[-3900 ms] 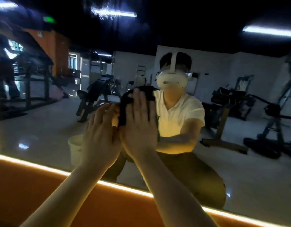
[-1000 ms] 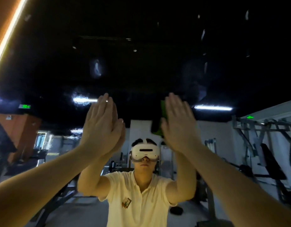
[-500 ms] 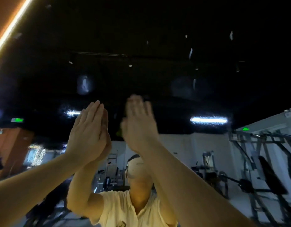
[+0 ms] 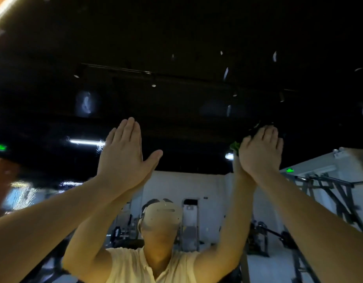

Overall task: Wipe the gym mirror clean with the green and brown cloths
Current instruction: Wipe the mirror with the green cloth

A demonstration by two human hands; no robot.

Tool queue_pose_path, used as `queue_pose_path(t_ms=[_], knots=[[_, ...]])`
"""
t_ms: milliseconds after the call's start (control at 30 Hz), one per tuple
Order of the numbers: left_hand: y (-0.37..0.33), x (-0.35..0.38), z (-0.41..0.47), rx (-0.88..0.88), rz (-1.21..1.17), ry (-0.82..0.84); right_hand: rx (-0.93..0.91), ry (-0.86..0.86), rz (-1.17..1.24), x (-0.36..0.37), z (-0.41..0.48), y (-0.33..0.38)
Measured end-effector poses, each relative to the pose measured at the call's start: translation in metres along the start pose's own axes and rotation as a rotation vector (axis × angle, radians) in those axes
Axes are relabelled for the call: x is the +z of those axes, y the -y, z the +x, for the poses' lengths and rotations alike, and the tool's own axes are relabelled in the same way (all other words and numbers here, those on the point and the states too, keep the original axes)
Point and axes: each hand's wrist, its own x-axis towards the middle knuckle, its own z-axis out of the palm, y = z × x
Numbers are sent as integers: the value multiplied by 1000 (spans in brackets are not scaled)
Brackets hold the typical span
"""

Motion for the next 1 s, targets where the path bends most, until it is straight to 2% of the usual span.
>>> queue_pose_path(t_ms=[67, 133, 200, 333, 467, 533, 600, 633, 700, 867, 933, 1000], knots=[[5, -4, 2, 18, -27, 33, -41, -31, 28, -1, -5, 35], [15, -11, 3, 53, -88, 49, -174, -25, 20, -2, -14, 80], [30, -20, -1, 67, -137, -2, -306, -16, 32, -1, -29, 126], [75, -36, -22, -48, -155, -134, -551, 12, 70, 3, -91, 214], [120, -51, -51, -132, -159, -152, -1014, 121, 87, 11, -192, 252], [139, -54, -65, -155, -148, -100, -1272, 146, 79, 17, -227, 244], [151, -55, -73, -187, -161, 4, -1419, 156, 16, 21, -229, 234], [155, -55, -75, -192, -168, 73, -1419, 144, 1, 21, -220, 232], [160, -56, -77, -172, -167, 199, -1284, 99, 1, 15, -186, 230], [174, -71, -84, -113, -143, 305, -610, 18, -47, 1, -92, 250], [179, -75, -93, -153, -175, 255, -529, 8, 5, 3, -99, 282], [185, -78, -106, -198, -208, 146, -628, -3, 51, 8, -133, 313]])
